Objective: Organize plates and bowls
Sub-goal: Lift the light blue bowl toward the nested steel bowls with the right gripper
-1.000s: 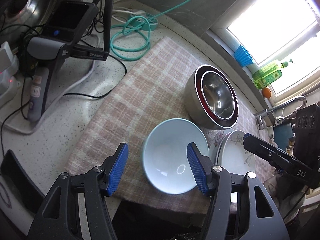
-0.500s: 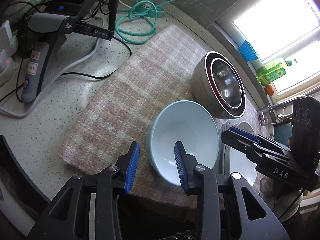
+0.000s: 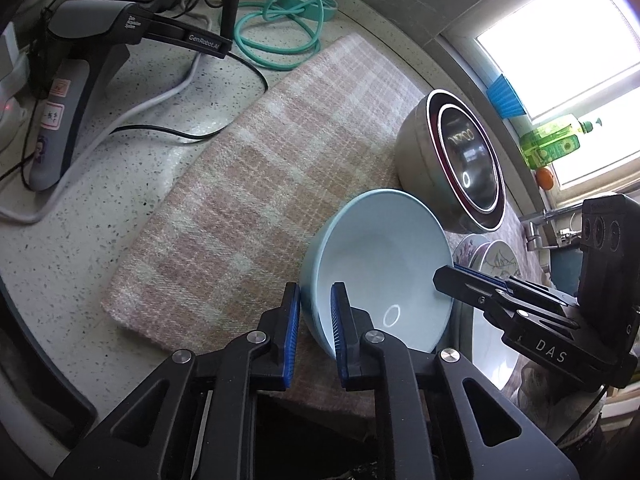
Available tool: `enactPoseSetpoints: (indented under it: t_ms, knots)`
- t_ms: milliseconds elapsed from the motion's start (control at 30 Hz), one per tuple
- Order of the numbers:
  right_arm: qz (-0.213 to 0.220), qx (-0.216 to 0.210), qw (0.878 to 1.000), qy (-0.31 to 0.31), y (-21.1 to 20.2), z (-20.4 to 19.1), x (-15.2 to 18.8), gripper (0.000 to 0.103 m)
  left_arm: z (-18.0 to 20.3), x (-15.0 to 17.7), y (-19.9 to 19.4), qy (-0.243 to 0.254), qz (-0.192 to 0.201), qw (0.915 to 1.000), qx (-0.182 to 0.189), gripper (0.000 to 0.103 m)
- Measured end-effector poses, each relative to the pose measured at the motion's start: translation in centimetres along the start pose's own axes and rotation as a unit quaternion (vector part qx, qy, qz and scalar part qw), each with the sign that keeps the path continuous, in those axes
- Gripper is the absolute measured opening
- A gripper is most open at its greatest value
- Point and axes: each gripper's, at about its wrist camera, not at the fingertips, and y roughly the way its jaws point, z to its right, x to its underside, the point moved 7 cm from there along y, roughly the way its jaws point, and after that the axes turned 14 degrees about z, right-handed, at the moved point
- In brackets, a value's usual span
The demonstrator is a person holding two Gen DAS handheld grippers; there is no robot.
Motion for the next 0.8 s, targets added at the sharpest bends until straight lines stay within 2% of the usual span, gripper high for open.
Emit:
enactPoseSetpoints:
  t_ms: [367, 800]
  knots:
    - [0.009, -0.015, 0.999, 0.03, -1.2, 0.1, -0.6, 0.011, 0.9, -0.9, -1.2, 0.008, 0.012, 0.9999, 0.004, 0.014]
    - [0.071, -0.013, 0.996, 0.054, -5.8, 1.1, -4.3, 0.011, 5.1, -4.8, -3.1, 0.049, 0.049, 0.9971, 0.032, 0.014]
